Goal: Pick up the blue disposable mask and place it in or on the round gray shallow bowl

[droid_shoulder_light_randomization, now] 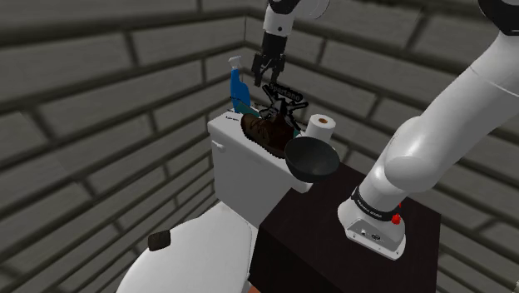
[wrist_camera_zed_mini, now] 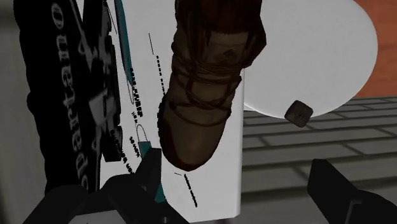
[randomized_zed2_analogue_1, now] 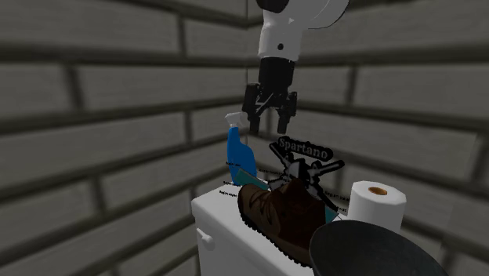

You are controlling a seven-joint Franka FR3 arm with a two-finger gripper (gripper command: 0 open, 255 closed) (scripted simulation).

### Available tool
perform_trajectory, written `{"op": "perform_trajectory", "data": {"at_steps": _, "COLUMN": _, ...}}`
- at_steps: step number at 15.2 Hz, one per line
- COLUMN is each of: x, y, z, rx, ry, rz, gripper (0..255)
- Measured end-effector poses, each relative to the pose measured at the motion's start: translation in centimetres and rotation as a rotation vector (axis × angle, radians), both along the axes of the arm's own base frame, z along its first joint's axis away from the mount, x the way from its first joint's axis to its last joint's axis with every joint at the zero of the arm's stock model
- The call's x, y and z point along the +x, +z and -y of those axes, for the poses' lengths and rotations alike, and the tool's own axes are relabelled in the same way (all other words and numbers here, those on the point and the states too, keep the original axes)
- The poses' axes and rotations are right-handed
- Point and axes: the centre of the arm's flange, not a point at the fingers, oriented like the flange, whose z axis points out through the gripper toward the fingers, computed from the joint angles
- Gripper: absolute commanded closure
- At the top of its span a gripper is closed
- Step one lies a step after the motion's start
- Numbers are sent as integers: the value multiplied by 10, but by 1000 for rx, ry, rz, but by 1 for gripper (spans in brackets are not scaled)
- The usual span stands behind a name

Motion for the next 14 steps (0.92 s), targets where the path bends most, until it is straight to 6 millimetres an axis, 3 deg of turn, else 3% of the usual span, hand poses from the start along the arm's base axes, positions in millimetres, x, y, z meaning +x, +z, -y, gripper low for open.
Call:
{"op": "perform_trajectory", "data": {"at_steps": 10, "x": 92, "y": -94, "z": 47, "rx": 38, "ry": -14, "rz": -60, "gripper": 0}}
{"op": "perform_trajectory", "data": {"at_steps": 14, "x": 137, "y": -121, "z": 70, "rx": 11, "ry": -36, "rz": 32, "gripper": 0}}
